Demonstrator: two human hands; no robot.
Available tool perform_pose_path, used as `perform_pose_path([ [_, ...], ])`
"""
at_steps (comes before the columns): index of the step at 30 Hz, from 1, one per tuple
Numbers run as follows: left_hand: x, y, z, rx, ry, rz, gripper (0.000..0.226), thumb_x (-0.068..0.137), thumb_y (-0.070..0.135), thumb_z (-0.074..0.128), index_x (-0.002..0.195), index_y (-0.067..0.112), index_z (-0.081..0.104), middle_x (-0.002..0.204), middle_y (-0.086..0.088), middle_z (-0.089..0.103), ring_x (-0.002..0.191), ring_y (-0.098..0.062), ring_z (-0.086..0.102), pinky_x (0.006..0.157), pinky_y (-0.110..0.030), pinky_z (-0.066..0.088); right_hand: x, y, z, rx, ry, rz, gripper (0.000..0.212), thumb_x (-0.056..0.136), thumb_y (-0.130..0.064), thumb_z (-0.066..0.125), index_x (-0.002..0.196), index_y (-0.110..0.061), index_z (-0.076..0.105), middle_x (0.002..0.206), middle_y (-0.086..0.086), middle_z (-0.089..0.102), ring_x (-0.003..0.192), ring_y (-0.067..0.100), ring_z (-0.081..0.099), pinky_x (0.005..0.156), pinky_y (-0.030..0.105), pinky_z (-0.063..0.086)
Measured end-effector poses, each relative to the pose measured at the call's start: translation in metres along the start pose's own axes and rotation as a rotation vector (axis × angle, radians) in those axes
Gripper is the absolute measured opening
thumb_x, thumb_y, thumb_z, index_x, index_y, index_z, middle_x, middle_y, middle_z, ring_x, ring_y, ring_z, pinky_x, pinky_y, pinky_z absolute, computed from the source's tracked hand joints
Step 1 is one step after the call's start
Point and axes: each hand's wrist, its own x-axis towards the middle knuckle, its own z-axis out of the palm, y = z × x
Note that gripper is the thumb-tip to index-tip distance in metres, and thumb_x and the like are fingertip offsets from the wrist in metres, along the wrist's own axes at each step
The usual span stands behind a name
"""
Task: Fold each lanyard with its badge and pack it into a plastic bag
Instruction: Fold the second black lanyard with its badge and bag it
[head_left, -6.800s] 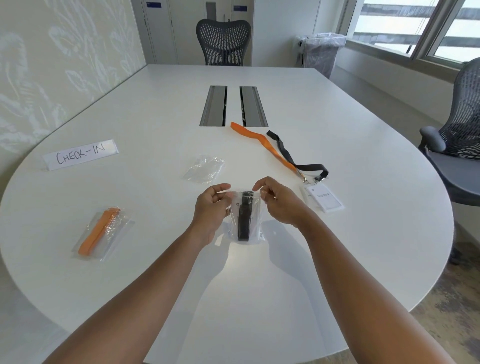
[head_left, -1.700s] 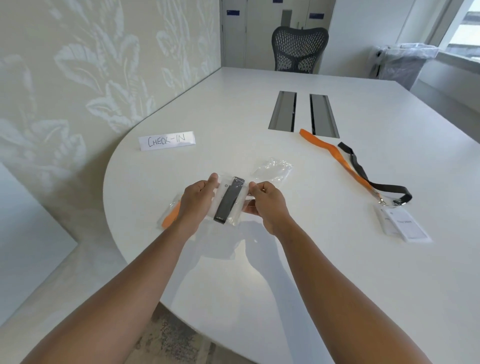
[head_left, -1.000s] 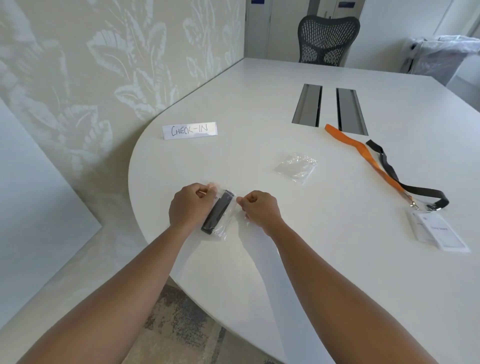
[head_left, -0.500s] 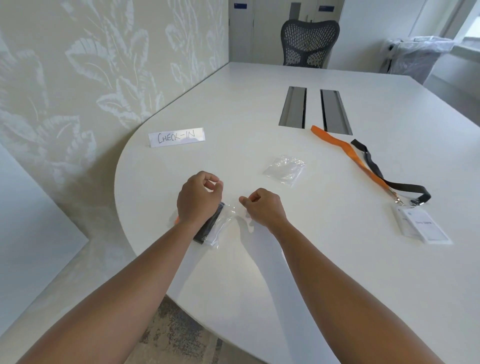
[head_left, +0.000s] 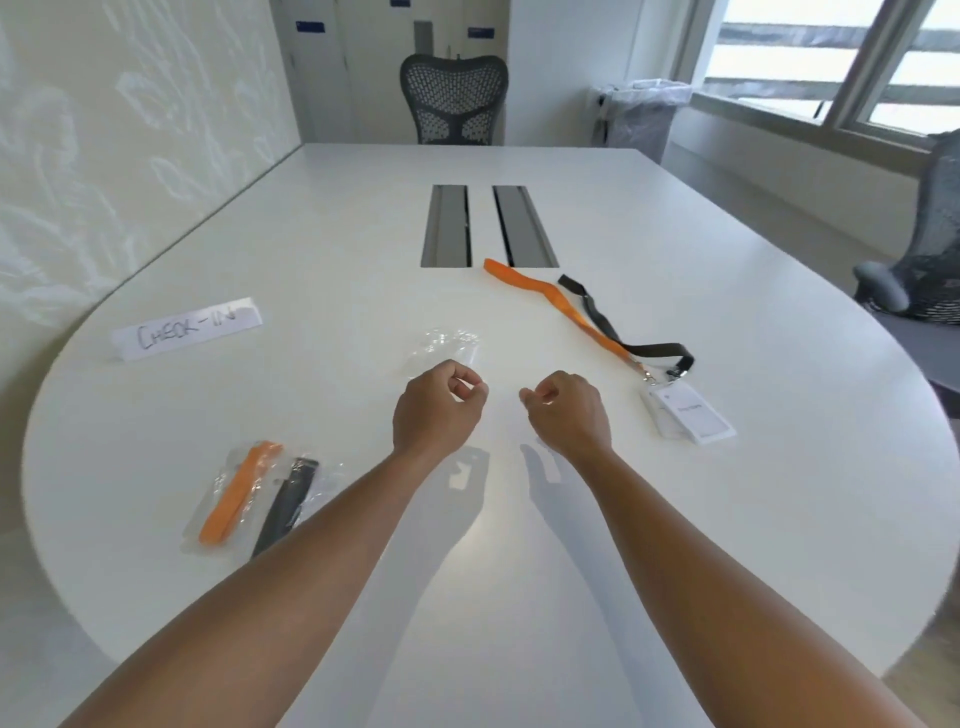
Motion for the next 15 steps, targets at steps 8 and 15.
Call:
perform_pose_path([
  [8,0.005,0.055,0.079,-0.035,-0.196,0.039,0.011,0.087,0.039,0.067,0.092,0.029,0.069,0.077,0.016,0.065,0.078,-0.008,0.066,0.072,-0.027,0.052,0.027,0.066,-0.057,-0.140,0.172,0.199,0.027,0.093,-0.037,0.058,0.113,-0.019,0.064,0.130,0.005,0.052,0.125,0.028,0.041,0.099,0.045,0.036],
  [15,0.005,0.088,0.141,-0.069,-0.377,0.013,0.025,0.089,0.042,0.068,0.109,0.027,0.070,0.089,0.016,0.068,0.093,-0.012,0.068,0.083,-0.027,0.053,0.045,0.109,-0.084,-0.282,0.096,0.383,0.041,0.091,-0.035,0.055,0.127,-0.016,0.054,0.132,0.010,0.044,0.129,0.033,0.034,0.100,0.050,0.033],
])
